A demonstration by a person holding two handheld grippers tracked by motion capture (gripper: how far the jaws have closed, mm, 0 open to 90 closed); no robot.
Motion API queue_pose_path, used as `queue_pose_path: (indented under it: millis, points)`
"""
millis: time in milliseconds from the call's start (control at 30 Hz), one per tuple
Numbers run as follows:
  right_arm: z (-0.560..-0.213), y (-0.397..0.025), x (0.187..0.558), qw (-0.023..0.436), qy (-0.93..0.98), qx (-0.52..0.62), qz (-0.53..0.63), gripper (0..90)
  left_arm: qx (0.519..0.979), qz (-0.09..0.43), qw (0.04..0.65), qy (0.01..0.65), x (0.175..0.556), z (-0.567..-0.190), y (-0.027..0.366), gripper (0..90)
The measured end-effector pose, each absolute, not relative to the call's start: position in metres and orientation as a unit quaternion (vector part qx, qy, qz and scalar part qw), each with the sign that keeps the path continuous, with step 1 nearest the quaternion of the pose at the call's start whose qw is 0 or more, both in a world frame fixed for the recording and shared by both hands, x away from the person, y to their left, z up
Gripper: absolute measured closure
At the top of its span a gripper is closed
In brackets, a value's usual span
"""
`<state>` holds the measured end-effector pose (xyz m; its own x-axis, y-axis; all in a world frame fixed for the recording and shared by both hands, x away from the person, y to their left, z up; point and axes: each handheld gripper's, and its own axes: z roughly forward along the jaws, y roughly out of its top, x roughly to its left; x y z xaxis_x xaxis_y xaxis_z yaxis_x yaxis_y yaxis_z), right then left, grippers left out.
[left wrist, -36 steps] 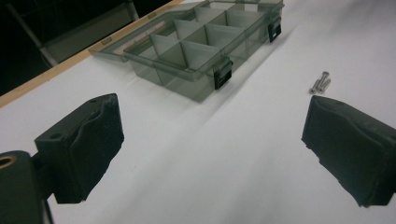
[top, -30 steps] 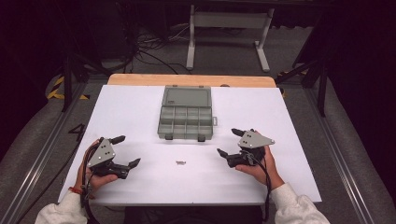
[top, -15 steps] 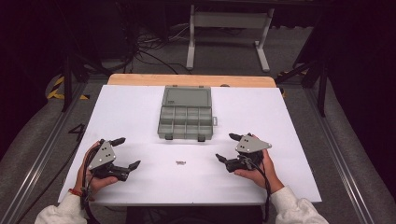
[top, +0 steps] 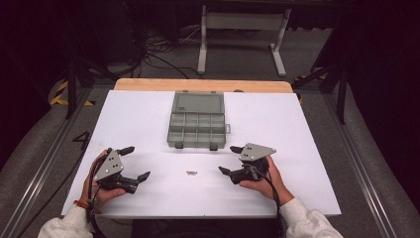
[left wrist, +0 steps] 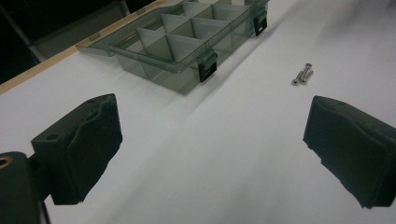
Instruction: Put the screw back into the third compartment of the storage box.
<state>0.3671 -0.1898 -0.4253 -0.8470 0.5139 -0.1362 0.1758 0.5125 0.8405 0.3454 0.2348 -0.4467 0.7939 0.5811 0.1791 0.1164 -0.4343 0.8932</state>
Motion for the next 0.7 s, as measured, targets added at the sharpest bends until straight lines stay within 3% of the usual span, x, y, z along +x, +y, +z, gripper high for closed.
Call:
queue_pose_path:
  millis: [200,267,567,700]
  points:
    - [-0.427,-0.168,0.37,0.156,0.865,0.179,0.441,38.9,0.815,0.237,0.485,0.21,0.346,-0.448,0.231,5.0]
    - [-0.429,-0.159,0.373,0.143,0.871,0.17,0.439,48.1,0.816,0.236,0.484,0.211,0.345,-0.448,0.23,5.0]
    - [-0.443,-0.124,0.385,0.092,0.892,0.139,0.419,69.7,0.816,0.235,0.484,0.211,0.346,-0.449,0.231,5.0]
    - [-0.447,-0.114,0.388,0.083,0.897,0.134,0.413,75.0,0.821,0.235,0.477,0.208,0.346,-0.449,0.231,5.1]
